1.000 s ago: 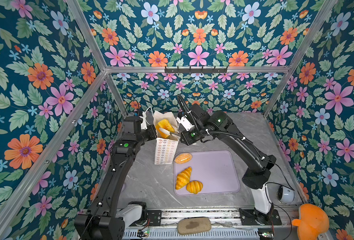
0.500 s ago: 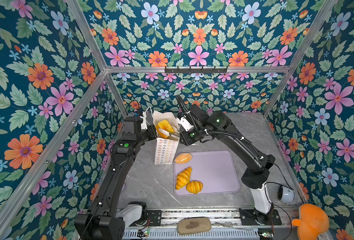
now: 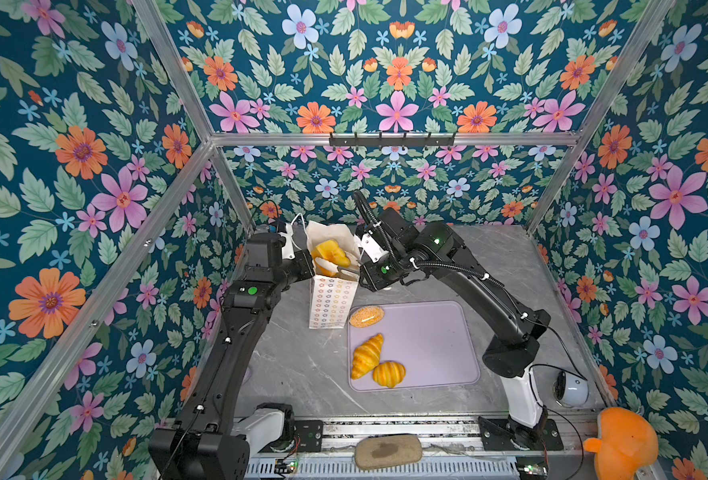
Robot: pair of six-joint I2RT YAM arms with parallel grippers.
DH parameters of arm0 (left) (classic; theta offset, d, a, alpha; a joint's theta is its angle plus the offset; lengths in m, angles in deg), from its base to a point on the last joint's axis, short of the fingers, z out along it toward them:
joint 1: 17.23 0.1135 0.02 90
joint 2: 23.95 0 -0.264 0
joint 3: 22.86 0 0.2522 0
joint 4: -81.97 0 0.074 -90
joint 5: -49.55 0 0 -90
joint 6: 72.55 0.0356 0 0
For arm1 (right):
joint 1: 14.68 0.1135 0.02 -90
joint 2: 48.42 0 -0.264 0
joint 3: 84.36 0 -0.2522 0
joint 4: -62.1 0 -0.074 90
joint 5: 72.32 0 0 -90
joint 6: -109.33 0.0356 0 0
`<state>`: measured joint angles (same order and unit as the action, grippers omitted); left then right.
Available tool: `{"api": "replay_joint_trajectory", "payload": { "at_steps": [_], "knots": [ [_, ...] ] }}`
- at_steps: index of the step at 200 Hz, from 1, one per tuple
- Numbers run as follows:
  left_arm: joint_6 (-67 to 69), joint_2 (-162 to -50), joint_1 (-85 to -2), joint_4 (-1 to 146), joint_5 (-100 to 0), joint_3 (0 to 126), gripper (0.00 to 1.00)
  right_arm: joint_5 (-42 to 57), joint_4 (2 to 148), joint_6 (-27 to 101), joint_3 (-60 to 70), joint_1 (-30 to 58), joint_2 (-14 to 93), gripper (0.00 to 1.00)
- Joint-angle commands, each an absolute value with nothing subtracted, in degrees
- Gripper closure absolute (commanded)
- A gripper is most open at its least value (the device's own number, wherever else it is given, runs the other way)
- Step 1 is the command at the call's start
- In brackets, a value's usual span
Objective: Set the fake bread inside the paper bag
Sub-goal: 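Lower the toast slice into the bag held open by the left gripper, then open the tongs to release the toast slice and withdraw from the bag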
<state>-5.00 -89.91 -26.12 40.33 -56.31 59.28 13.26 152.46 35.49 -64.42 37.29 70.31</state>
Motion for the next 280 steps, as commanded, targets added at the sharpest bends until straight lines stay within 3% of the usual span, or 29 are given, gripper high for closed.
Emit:
{"api": "replay_joint_trajectory", "payload": {
  "at_steps": [1,165,198,280],
  "knots": [
    [-4.26,-89.62,-26.10,40.43,-54.34,60.16,1.00,14.60,153.57,35.40,-64.99,37.44,69.35,0.59],
    [-3.56,-89.72,-26.11,39.56,-53.99,60.99,1.00,11.93,154.53,34.82,-67.86,38.09,68.24,0.58],
    [-3.60,-90.08,-26.11,39.73,-54.50,60.81,1.00,6.66,152.83,34.10,-69.68,38.75,66.29,0.58],
    [-3.75,-90.14,-26.11,40.00,-54.16,60.70,1.00,5.02,150.21,32.80,-64.95,39.50,54.89,0.59]
  ]
}}
